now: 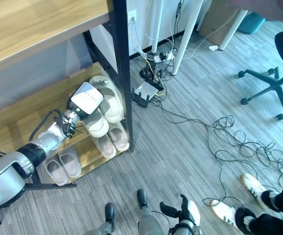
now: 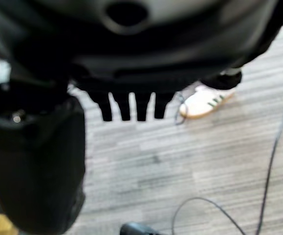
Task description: Arrange the slippers neatly on the shoe rack.
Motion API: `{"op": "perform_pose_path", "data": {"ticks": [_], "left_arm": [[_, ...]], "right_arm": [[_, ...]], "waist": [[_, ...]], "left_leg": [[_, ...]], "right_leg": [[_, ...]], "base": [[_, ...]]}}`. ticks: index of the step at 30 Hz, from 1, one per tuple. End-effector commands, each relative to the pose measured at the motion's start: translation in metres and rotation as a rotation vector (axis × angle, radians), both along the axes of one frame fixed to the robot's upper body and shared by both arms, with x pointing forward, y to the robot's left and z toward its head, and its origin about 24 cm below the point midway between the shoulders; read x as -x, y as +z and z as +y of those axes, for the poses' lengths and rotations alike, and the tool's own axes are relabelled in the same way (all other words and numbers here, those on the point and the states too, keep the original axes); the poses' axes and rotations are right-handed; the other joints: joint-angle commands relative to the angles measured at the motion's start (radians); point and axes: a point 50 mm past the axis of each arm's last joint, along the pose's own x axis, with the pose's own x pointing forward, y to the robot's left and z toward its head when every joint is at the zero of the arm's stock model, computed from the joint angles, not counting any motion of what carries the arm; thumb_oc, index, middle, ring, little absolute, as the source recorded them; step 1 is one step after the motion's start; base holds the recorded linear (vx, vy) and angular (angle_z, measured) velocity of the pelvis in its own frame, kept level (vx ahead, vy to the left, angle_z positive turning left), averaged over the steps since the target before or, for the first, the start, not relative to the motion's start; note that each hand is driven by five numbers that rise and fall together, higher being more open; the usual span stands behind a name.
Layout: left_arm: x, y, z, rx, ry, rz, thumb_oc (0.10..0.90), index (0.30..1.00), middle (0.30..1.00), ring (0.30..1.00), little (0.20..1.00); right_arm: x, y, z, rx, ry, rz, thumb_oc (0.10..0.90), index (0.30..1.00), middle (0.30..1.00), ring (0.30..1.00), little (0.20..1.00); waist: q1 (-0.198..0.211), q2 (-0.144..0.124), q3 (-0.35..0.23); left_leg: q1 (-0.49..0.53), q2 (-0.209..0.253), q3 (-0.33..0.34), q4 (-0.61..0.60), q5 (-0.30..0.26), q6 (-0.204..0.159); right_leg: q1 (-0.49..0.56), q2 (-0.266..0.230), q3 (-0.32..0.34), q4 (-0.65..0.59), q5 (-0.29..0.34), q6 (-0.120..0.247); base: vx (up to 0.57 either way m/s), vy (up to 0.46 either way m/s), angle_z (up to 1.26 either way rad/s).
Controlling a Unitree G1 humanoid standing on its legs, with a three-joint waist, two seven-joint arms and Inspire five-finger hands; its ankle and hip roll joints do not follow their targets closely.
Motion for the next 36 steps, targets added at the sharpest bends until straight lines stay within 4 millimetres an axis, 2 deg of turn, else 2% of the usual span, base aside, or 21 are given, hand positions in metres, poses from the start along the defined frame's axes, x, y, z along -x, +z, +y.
{"op": "perform_pose_path", "data": {"ticks": [1,4,6,7,8,9,11,16,22,31,36], "left_arm": [[-0.015,0.096,0.002,-0.023,0.014,-0.303,0.400,0.300,0.300,0.300,0.300],[-0.017,0.113,-0.008,-0.022,0.004,-0.334,0.400,0.300,0.300,0.300,0.300],[-0.018,0.115,-0.010,-0.032,0.013,-0.331,0.400,0.300,0.300,0.300,0.300],[-0.019,0.119,-0.011,-0.032,0.023,-0.333,0.471,0.406,0.406,0.406,0.406],[-0.020,0.124,-0.008,-0.031,0.038,-0.341,0.696,0.745,0.745,0.745,0.745],[-0.020,0.124,-0.008,-0.031,0.038,-0.341,0.800,0.900,0.900,0.900,0.900],[-0.020,0.131,0.004,0.004,0.075,-0.364,0.800,0.900,0.900,0.900,0.900],[-0.019,0.138,0.011,0.042,0.103,-0.383,0.800,0.900,0.900,0.900,0.900],[-0.016,0.146,0.025,0.173,0.150,-0.414,0.800,0.900,0.900,0.900,0.900],[-0.013,0.126,0.025,0.397,0.123,-0.343,0.800,0.900,0.900,0.900,0.900],[-0.014,0.096,-0.005,0.424,0.072,-0.254,0.800,0.900,0.900,0.900,0.900]], "right_arm": [[-0.005,0.010,-0.016,0.048,-0.081,-0.087,0.800,0.900,0.900,0.900,0.900],[-0.007,0.012,-0.017,0.043,-0.103,-0.109,0.800,0.900,0.900,0.900,0.900],[-0.007,0.013,-0.019,0.042,-0.108,-0.109,0.800,0.900,0.900,0.900,0.900],[-0.008,0.014,-0.019,0.045,-0.103,-0.113,0.800,0.900,0.900,0.900,0.900],[-0.009,0.014,-0.019,0.039,-0.101,-0.116,0.800,0.900,0.900,0.900,0.900],[-0.009,0.014,-0.019,0.038,-0.101,-0.116,0.800,0.900,0.900,0.900,0.900],[-0.007,0.013,-0.017,0.030,-0.096,-0.113,0.800,0.900,0.900,0.900,0.900],[-0.007,0.013,-0.015,0.028,-0.083,-0.114,0.800,0.900,0.900,0.900,0.900],[-0.002,0.011,-0.010,0.003,-0.086,-0.109,0.800,0.900,0.900,0.900,0.900],[0.005,0.005,-0.004,-0.038,-0.105,-0.071,0.800,0.900,0.900,0.900,0.900],[0.010,0.001,-0.006,-0.030,-0.112,-0.025,0.800,0.900,0.900,0.900,0.900]], "waist": [[-0.002,-0.024,0.019],[-0.004,-0.027,0.018],[-0.004,-0.027,0.017],[-0.005,-0.027,0.016],[-0.004,-0.027,0.014],[-0.004,-0.027,0.014],[-0.004,-0.026,0.009],[-0.006,-0.024,0.009],[-0.004,-0.022,0.012],[0.008,-0.017,0.013],[0.014,-0.018,0.019]], "left_leg": [[0.009,-0.035,-0.003,0.008,-0.090,0.025],[0.006,-0.035,-0.007,0.007,-0.091,0.026],[0.006,-0.036,-0.008,0.006,-0.091,0.026],[0.007,-0.035,-0.007,0.006,-0.091,0.026],[0.007,-0.036,-0.006,0.004,-0.092,0.025],[0.007,-0.036,-0.006,0.004,-0.092,0.025],[0.010,-0.037,-0.002,0.003,-0.093,0.025],[0.013,-0.038,-0.003,0.003,-0.094,0.025],[0.023,-0.042,0.000,0.002,-0.096,0.026],[0.048,-0.047,-0.007,0.003,-0.101,0.028],[0.052,-0.050,-0.012,0.003,-0.100,0.030]], "right_leg": [[0.068,0.002,0.022,0.005,-0.136,0.091],[0.065,0.001,0.017,0.005,-0.136,0.093],[0.064,0.001,0.017,0.005,-0.136,0.093],[0.064,0.000,0.016,0.005,-0.135,0.092],[0.063,-0.001,0.017,0.005,-0.135,0.093],[0.063,-0.001,0.017,0.005,-0.135,0.093],[0.062,-0.004,0.015,0.005,-0.133,0.094],[0.063,-0.005,0.015,0.005,-0.134,0.095],[0.072,-0.008,0.012,0.005,-0.137,0.095],[0.099,-0.012,0.005,0.005,-0.147,0.091],[0.105,-0.013,0.001,0.005,-0.149,0.090]], "base": [[0.00,0.000,0.00],[0.00,0.000,0.00],[0.00,0.000,0.00],[0.00,0.000,0.00],[0.00,0.000,0.00],[0.00,0.000,0.00],[0.00,0.000,0.00],[0.00,0.000,0.00],[0.00,0.000,0.00],[0.00,0.000,0.00],[-0.02,-0.005,0.08]]}}
